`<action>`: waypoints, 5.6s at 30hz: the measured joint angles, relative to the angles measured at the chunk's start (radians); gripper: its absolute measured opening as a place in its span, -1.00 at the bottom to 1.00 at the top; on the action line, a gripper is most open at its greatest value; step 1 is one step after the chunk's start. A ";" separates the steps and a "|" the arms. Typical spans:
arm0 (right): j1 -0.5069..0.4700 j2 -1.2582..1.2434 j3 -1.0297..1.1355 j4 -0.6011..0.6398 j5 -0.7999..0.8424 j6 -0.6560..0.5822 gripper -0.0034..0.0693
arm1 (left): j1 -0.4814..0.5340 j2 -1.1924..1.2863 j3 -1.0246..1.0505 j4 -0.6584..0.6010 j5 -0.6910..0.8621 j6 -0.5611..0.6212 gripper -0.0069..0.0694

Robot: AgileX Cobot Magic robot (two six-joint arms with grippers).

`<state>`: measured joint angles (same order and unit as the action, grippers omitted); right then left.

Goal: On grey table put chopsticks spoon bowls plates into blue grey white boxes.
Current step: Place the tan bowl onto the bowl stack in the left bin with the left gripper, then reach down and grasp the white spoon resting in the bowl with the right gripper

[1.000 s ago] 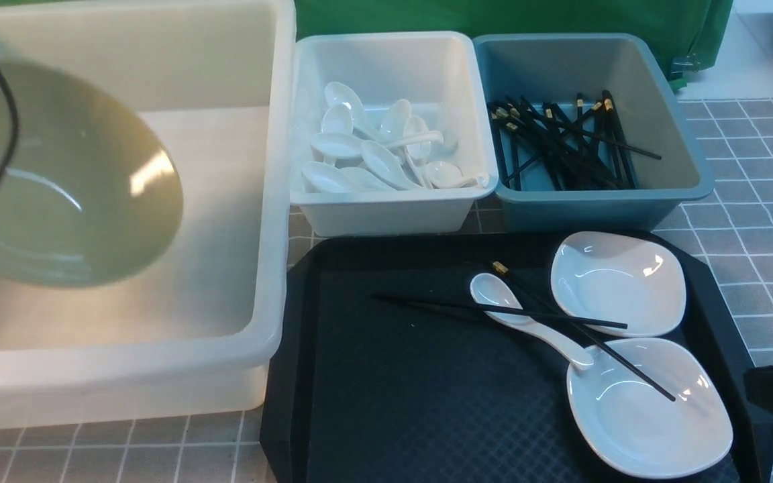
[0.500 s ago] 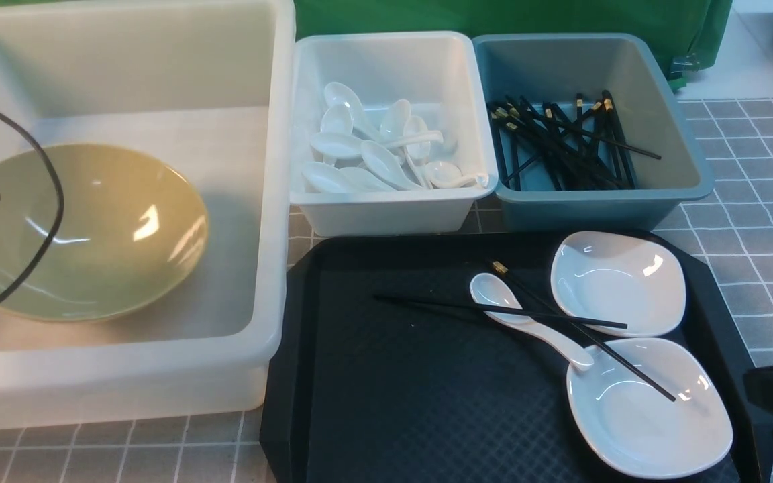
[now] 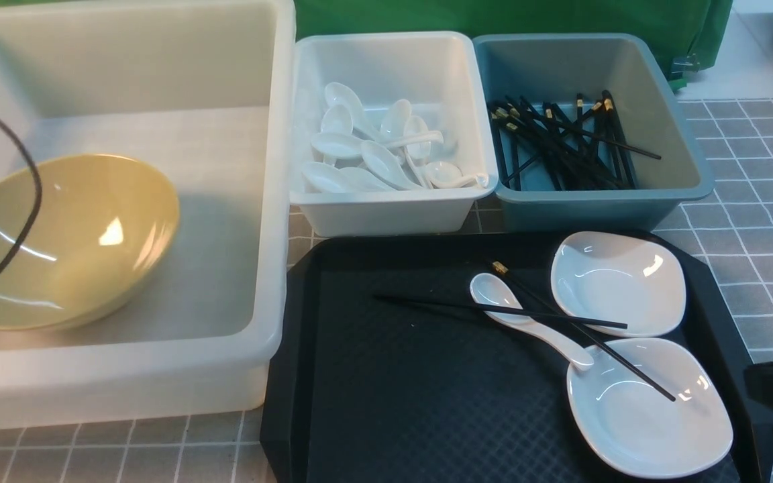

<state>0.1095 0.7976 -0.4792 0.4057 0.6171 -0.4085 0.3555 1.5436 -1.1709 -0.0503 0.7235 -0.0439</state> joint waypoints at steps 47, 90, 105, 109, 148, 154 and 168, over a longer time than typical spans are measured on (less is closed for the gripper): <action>0.000 0.000 0.059 0.073 -0.084 -0.001 -0.71 | -0.077 0.146 -0.001 -0.177 -0.066 0.191 -0.78; 0.204 0.795 -0.565 -0.095 0.125 -0.064 0.32 | -0.565 -0.962 0.570 -0.193 0.048 0.366 -0.78; 0.210 1.004 -0.651 -0.116 0.110 -0.157 -0.04 | -0.565 -1.200 0.831 -0.146 -0.185 0.366 -0.78; 0.210 1.005 -0.652 -0.086 0.110 -0.158 -0.39 | -0.565 -1.216 0.836 -0.146 -0.191 0.363 -0.78; 0.280 1.126 -0.797 -0.100 0.282 0.004 0.12 | -0.565 -1.219 0.836 -0.146 -0.214 0.363 -0.78; 0.280 1.130 -0.815 -0.104 0.299 0.000 -0.52 | -0.565 -1.219 0.836 -0.149 -0.214 0.363 -0.78; 0.280 1.057 -0.866 -0.103 0.362 -0.032 -0.72 | -0.565 -1.219 0.836 -0.149 -0.214 0.363 -0.78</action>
<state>0.3890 1.8547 -1.3451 0.3028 0.9793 -0.4400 -0.2097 0.3244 -0.3346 -0.1997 0.5092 0.3187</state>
